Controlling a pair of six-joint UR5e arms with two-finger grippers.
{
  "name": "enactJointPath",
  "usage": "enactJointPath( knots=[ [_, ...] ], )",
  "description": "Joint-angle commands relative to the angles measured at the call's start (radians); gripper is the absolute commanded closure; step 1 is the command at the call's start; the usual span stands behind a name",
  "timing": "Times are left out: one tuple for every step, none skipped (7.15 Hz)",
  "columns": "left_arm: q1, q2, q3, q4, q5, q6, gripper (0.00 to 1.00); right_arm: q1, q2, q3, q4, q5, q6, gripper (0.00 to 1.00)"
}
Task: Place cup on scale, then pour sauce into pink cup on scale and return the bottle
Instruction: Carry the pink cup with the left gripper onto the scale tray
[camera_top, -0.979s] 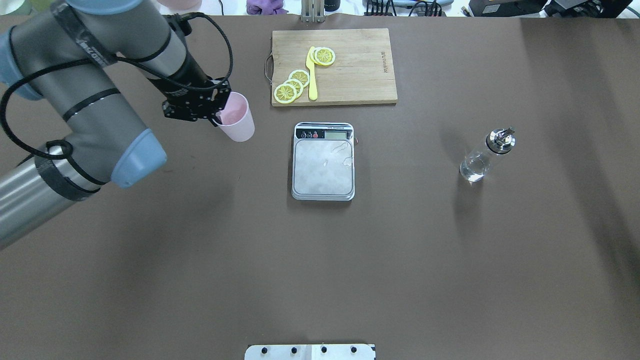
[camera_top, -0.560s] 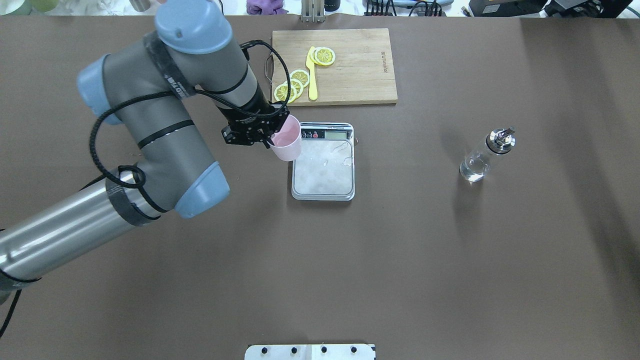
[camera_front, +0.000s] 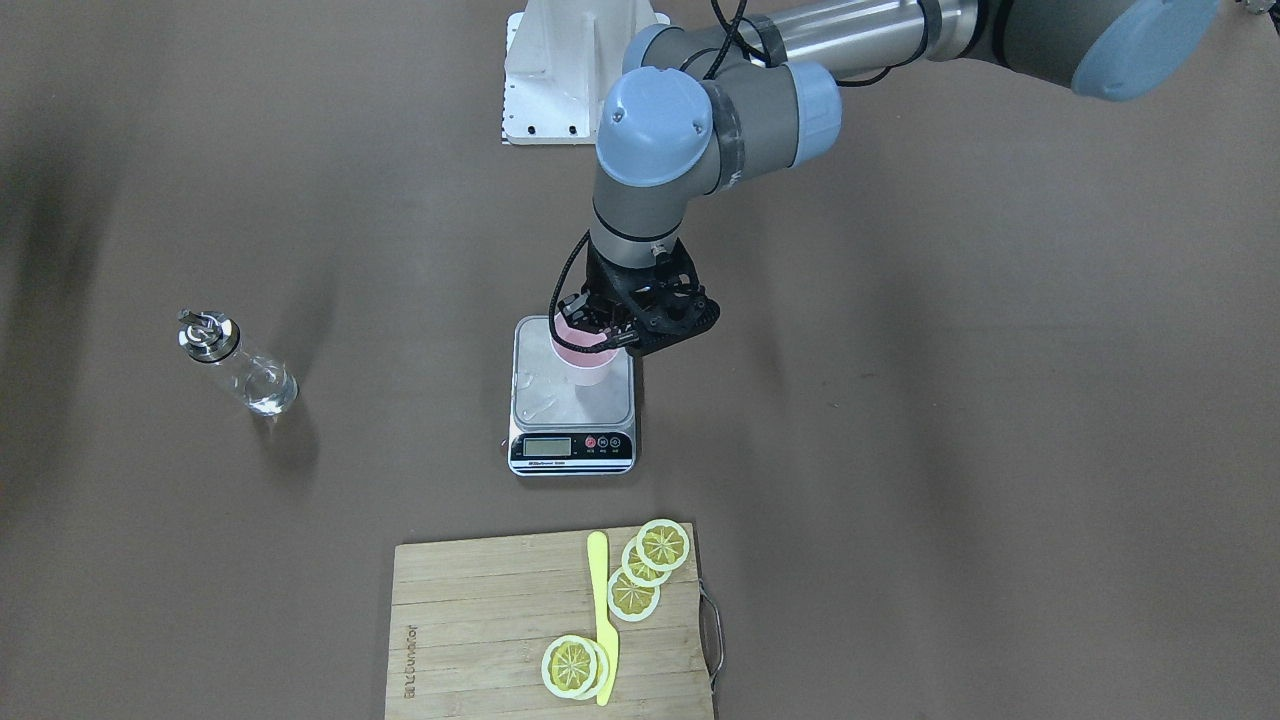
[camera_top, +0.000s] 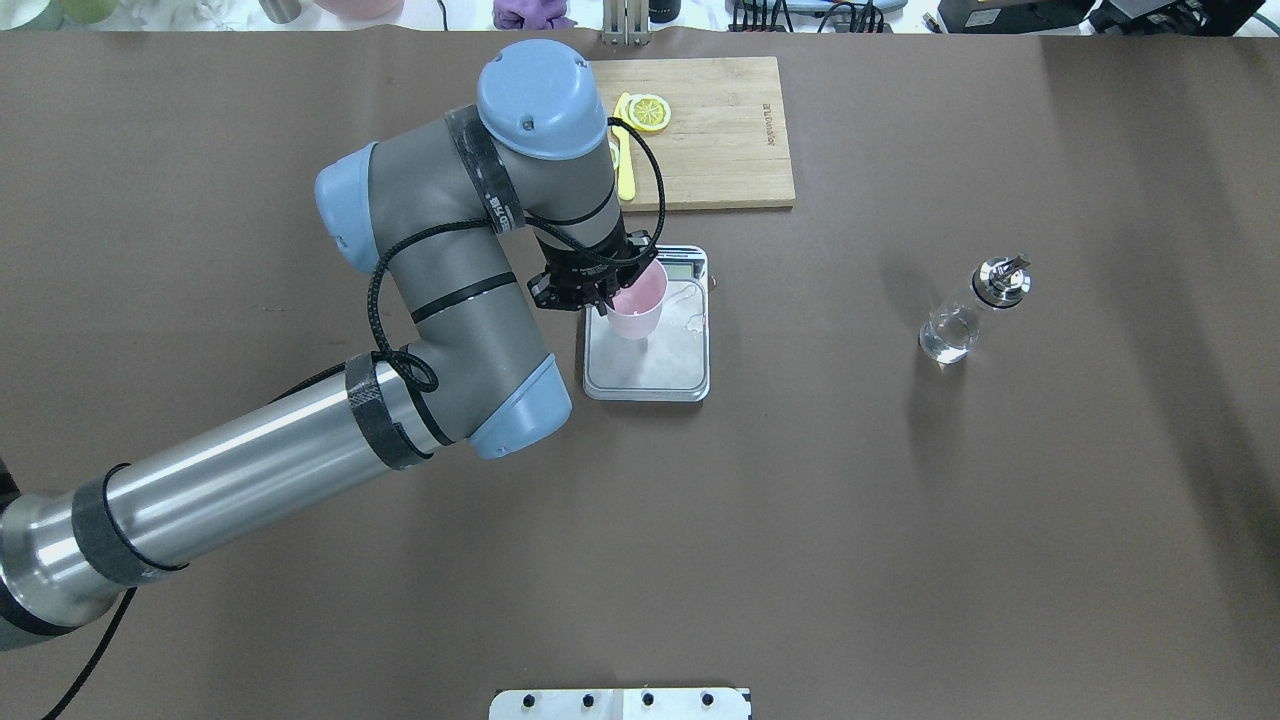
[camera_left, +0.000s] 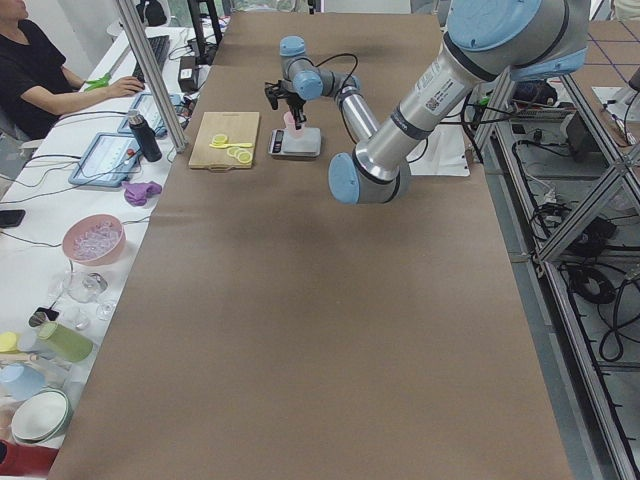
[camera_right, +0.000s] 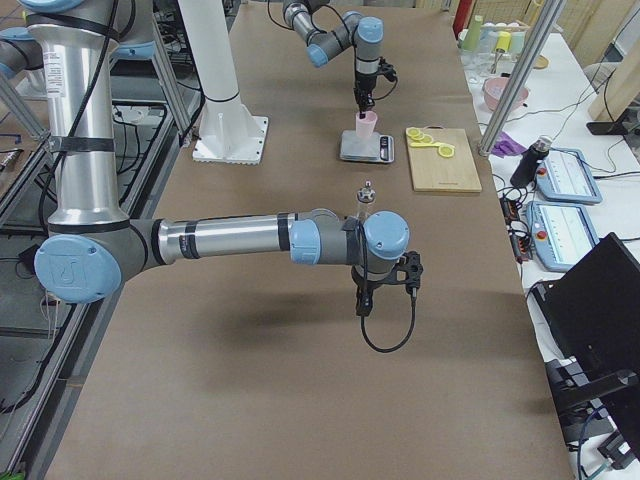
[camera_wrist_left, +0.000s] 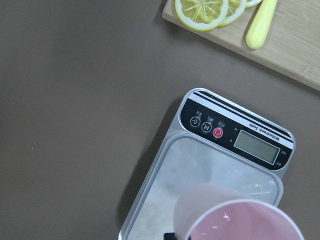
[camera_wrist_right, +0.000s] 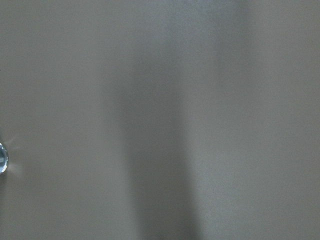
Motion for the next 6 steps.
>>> enactJointPath(
  knots=[
    [0.014,0.0,0.01,-0.009,0.004,0.002,1.0,0.0,0.0,0.0,0.0,0.0,0.0,0.0],
    [0.014,0.0,0.01,-0.01,0.004,0.003,1.0,0.0,0.0,0.0,0.0,0.0,0.0,0.0],
    [0.014,0.001,0.017,-0.032,0.004,0.003,1.0,0.0,0.001,0.0,0.0,0.0,0.0,0.0],
    [0.014,0.001,0.035,-0.056,0.004,0.002,1.0,0.0,0.003,0.0,0.0,0.0,0.0,0.0],
    [0.014,0.001,0.036,-0.061,0.004,0.003,1.0,0.0,0.005,0.0,0.0,0.0,0.0,0.0],
    [0.014,0.001,0.037,-0.061,0.004,0.002,0.89,0.0,0.005,0.0,0.0,0.0,0.0,0.0]
  ],
)
